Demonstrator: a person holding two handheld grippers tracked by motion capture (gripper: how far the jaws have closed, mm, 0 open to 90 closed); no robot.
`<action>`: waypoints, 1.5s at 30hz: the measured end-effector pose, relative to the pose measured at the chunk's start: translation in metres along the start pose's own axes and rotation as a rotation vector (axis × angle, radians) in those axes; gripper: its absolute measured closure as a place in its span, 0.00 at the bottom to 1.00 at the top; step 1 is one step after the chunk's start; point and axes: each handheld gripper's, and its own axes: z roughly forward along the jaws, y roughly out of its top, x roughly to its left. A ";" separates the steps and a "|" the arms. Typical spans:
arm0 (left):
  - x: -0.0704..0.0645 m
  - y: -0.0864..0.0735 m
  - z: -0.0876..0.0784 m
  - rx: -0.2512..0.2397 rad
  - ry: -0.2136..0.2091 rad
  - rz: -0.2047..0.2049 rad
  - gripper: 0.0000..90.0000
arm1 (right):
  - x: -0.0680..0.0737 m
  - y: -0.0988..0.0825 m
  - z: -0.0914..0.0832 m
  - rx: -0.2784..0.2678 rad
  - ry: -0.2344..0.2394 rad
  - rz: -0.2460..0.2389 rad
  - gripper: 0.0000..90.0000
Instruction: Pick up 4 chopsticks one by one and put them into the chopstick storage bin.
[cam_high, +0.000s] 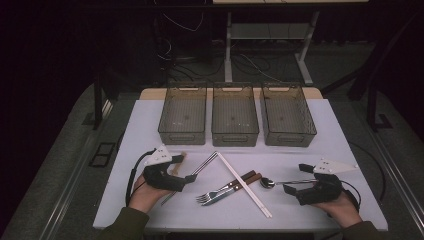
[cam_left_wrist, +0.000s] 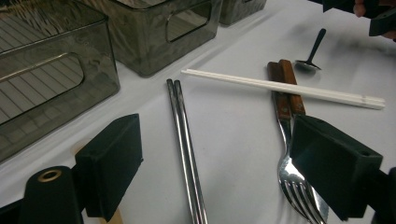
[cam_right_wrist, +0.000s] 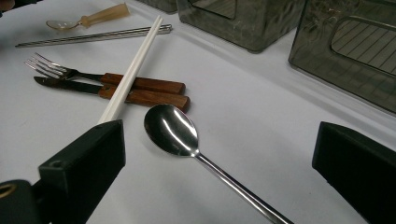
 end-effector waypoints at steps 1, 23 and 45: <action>0.000 0.000 0.001 -0.003 0.001 -0.001 0.20 | 0.000 0.000 0.000 0.000 0.000 0.000 0.03; 0.005 0.013 0.019 0.034 0.005 0.000 0.34 | 0.001 -0.001 0.002 0.007 0.015 0.000 0.03; 0.011 0.027 0.047 0.118 0.039 -0.034 0.55 | 0.000 -0.002 0.002 0.005 0.009 0.000 0.03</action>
